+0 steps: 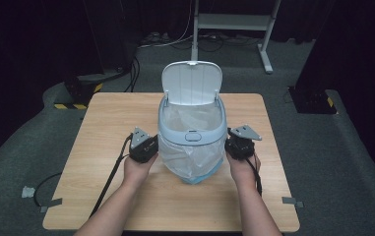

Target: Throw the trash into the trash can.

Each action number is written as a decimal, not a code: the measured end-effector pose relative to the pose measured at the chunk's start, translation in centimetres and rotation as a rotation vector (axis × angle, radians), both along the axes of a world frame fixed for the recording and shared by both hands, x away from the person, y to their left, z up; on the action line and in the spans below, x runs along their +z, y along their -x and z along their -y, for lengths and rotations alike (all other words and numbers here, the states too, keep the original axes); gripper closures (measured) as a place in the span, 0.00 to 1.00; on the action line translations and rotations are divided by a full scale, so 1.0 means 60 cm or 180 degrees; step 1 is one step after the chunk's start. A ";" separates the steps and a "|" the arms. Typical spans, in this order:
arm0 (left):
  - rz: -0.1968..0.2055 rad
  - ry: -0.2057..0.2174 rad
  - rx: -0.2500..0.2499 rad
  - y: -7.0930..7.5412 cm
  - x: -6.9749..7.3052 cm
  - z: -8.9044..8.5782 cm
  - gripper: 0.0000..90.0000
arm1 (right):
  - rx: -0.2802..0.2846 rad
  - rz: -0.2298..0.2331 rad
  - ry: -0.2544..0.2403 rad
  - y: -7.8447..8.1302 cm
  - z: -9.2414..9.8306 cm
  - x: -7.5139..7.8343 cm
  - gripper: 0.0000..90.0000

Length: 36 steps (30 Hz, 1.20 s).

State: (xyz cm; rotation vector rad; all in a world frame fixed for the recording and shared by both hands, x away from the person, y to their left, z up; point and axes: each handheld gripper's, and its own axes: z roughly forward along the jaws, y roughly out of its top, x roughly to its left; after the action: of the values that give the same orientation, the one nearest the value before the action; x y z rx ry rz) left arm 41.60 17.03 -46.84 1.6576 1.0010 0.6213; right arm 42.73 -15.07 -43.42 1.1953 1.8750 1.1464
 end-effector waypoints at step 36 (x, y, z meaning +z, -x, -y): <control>0.0171 -0.0025 0.0198 0.100 -0.006 -0.101 0.99 | 0.0334 0.0289 0.0211 0.078 -0.114 -0.016 0.88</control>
State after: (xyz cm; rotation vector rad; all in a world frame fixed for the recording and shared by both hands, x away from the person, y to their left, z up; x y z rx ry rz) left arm 35.59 23.11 -47.17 1.6133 1.0154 0.7082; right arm 38.03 -8.25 -44.39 1.0023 1.9104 1.1650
